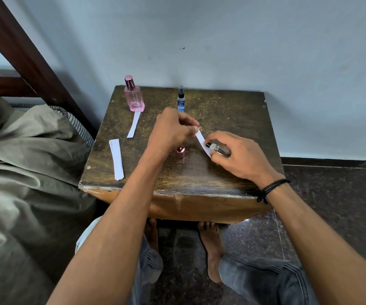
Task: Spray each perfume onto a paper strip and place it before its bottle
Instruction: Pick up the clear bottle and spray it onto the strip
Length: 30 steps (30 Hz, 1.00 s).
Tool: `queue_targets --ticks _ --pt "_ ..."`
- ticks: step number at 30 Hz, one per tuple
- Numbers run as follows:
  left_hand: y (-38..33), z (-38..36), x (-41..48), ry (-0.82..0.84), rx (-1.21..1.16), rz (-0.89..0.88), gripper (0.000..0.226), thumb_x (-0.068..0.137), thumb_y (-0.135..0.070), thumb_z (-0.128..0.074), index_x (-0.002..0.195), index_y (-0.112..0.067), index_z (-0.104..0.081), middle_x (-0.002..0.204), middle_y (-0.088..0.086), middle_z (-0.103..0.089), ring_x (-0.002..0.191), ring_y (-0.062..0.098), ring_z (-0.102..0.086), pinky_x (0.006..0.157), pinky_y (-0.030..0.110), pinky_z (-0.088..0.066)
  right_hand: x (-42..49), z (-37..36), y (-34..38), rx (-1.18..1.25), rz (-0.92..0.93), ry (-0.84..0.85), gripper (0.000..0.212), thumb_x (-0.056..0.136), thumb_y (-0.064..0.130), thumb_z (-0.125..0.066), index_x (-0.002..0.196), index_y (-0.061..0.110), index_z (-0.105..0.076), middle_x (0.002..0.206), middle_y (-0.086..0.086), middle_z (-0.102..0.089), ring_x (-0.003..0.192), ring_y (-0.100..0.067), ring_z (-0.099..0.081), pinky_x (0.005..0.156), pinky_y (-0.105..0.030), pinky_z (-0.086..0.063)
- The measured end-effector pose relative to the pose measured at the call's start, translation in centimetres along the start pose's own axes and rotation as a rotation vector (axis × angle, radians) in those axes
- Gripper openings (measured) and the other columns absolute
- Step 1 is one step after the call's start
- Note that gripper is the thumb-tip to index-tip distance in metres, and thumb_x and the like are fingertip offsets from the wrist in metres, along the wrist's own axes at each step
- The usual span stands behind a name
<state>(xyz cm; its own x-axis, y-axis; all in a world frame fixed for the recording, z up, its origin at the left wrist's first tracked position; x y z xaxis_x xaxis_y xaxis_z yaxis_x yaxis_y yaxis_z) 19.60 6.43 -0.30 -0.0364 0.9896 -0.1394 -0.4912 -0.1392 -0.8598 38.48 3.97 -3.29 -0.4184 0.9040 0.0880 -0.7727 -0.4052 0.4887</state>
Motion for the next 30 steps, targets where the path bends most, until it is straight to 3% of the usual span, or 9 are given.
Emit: queue_targets --ticks 5,8,11,14,16,19,21,27,30 --pt "-0.1 0.1 0.0 -0.006 -0.008 -0.004 0.009 0.083 -0.007 -0.079 0.090 -0.013 -0.079 0.080 -0.003 -0.076 0.065 0.004 -0.071 0.063 0.014 -0.050 -0.1 -0.3 0.1 0.002 0.012 0.014 0.026 0.093 0.036 -0.059 0.119 0.038 -0.060 0.124 0.015 -0.066 0.084 -0.017 -0.064 0.073 -0.039 -0.055" --pt "0.0 0.1 0.1 -0.004 -0.007 0.004 0.009 0.084 -0.008 -0.079 0.090 -0.013 -0.079 0.080 -0.003 -0.075 0.064 0.002 -0.070 0.059 0.011 -0.048 0.0 -0.1 0.0 0.029 0.007 0.011 0.027 0.092 0.035 -0.060 0.119 0.037 -0.061 0.120 0.017 -0.066 0.082 -0.012 -0.061 0.072 -0.036 -0.052" --pt "0.1 0.2 0.1 -0.010 -0.007 0.002 0.009 0.083 -0.007 -0.079 0.091 -0.014 -0.079 0.080 -0.005 -0.075 0.065 0.000 -0.071 0.057 0.007 -0.046 0.0 0.3 -0.5 0.126 -0.031 -0.034 0.027 0.091 0.030 -0.062 0.118 0.037 -0.063 0.089 0.035 -0.059 0.069 0.003 -0.054 0.061 -0.025 -0.039" --pt "0.0 0.3 0.1 -0.013 -0.013 -0.001 0.010 0.083 -0.007 -0.079 0.092 -0.012 -0.079 0.081 -0.003 -0.075 0.064 0.000 -0.070 0.056 0.007 -0.046 0.0 0.5 -0.7 0.137 -0.047 -0.071 0.029 0.092 0.027 -0.065 0.119 0.037 -0.063 0.075 0.035 -0.053 0.063 0.002 -0.051 0.058 -0.022 -0.036" --pt "-0.1 0.2 0.0 -0.012 -0.017 0.001 0.010 0.084 -0.006 -0.078 0.092 -0.011 -0.079 0.081 -0.002 -0.075 0.061 -0.001 -0.069 0.054 0.006 -0.045 -0.1 0.4 -0.4 0.116 -0.033 -0.050 0.029 0.093 0.030 -0.064 0.120 0.039 -0.063 0.084 0.031 -0.057 0.066 -0.001 -0.052 0.060 -0.024 -0.038" --pt "-0.1 0.2 0.0 -0.019 -0.024 -0.006 0.009 0.084 -0.005 -0.078 0.092 -0.010 -0.079 0.080 -0.004 -0.074 0.062 0.000 -0.069 0.053 0.006 -0.045 -0.1 0.1 -0.2 0.053 -0.009 0.025 0.029 0.092 0.039 -0.060 0.121 0.043 -0.060 0.120 0.022 -0.066 0.083 -0.008 -0.060 0.070 -0.031 -0.049" --pt "-0.1 0.3 -0.1 -0.021 -0.029 -0.009 0.009 0.084 -0.005 -0.078 0.092 -0.010 -0.079 0.080 -0.004 -0.074 0.064 0.001 -0.069 0.054 0.006 -0.045 -0.2 0.3 -0.3 0.005 -0.006 0.057 0.029 0.092 0.041 -0.059 0.121 0.044 -0.059 0.123 0.022 -0.065 0.086 -0.011 -0.061 0.073 -0.033 -0.052" --pt "-0.1 0.5 -0.1 -0.023 -0.051 -0.007 0.009 0.084 -0.005 -0.078 0.090 -0.011 -0.078 0.079 -0.003 -0.074 0.064 0.003 -0.071 0.055 0.007 -0.046 -0.8 1.8 -1.6 0.029 -0.045 0.141 0.025 0.092 0.038 -0.062 0.113 0.051 -0.061 0.089 0.018 -0.064 0.070 -0.006 -0.057 0.062 -0.028 -0.042" --pt "-0.2 0.6 -0.1 -0.028 -0.069 -0.008 0.010 0.084 -0.003 -0.078 0.091 -0.008 -0.078 0.079 -0.001 -0.074 0.063 0.004 -0.070 0.055 0.007 -0.047 -1.0 2.7 -2.5 0.152 -0.065 0.052 0.023 0.093 0.037 -0.064 0.113 0.049 -0.062 0.078 0.013 -0.056 0.062 -0.005 -0.052 0.059 -0.028 -0.040"
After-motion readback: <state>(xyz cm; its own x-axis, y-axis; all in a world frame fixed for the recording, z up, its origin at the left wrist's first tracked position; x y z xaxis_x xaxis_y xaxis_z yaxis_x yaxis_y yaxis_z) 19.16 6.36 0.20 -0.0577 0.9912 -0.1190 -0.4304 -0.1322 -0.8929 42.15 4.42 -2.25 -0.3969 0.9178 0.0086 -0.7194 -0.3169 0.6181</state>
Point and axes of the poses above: each hand's wrist, its own x-axis towards the middle knuckle, its own z-axis out of the back of the hand, y = z × x, the point moved 4 cm from there along x, towards the middle knuckle
